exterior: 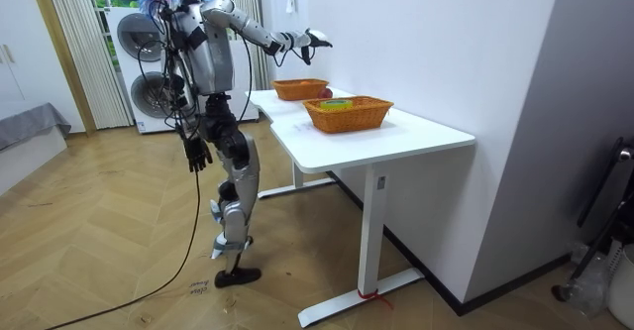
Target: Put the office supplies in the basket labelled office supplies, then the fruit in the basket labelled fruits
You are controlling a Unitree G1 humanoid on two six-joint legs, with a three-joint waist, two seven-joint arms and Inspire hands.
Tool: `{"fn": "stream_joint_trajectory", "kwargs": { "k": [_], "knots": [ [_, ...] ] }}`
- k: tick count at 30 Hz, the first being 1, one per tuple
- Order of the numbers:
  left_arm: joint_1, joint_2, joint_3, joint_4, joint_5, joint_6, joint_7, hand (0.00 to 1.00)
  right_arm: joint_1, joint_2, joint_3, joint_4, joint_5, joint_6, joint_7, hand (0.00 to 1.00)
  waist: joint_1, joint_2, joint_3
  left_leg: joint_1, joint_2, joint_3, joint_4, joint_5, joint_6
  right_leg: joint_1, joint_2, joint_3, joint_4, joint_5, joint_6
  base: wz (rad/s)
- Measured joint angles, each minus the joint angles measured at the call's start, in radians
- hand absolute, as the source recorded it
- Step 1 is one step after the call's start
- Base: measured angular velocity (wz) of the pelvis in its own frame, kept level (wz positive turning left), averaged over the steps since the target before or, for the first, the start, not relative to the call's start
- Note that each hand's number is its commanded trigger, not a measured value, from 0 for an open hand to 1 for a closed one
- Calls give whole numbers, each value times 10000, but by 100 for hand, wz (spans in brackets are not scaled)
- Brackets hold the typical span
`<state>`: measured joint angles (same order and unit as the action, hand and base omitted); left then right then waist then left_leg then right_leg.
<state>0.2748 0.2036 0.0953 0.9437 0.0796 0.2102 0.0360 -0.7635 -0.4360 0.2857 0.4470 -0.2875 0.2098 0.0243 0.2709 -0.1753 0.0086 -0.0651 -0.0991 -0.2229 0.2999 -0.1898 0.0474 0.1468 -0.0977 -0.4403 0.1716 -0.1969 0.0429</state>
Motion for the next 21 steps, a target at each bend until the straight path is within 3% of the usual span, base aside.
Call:
{"fn": "stream_joint_trajectory", "kwargs": {
  "k": [12,19,21],
  "knots": [
    [118,-107,476,7,136,29,-133,0,1652,-136,-387,-742,-142,106,356,0,-162,129,-87,423,12,219,-334,69,59,204,-66,212,5,9,24,-6],
    [169,-116,568,-7,119,35,-418,0,1956,-135,-355,-734,-327,131,955,0,-81,67,-75,597,34,225,-404,69,62,286,-72,259,61,8,25,-1],
    [190,-70,568,-20,122,35,-485,0,1958,-136,-354,-667,-327,281,1119,0,31,-5,-38,664,45,198,-412,68,62,293,-67,285,154,7,26,0]
  ]
}}
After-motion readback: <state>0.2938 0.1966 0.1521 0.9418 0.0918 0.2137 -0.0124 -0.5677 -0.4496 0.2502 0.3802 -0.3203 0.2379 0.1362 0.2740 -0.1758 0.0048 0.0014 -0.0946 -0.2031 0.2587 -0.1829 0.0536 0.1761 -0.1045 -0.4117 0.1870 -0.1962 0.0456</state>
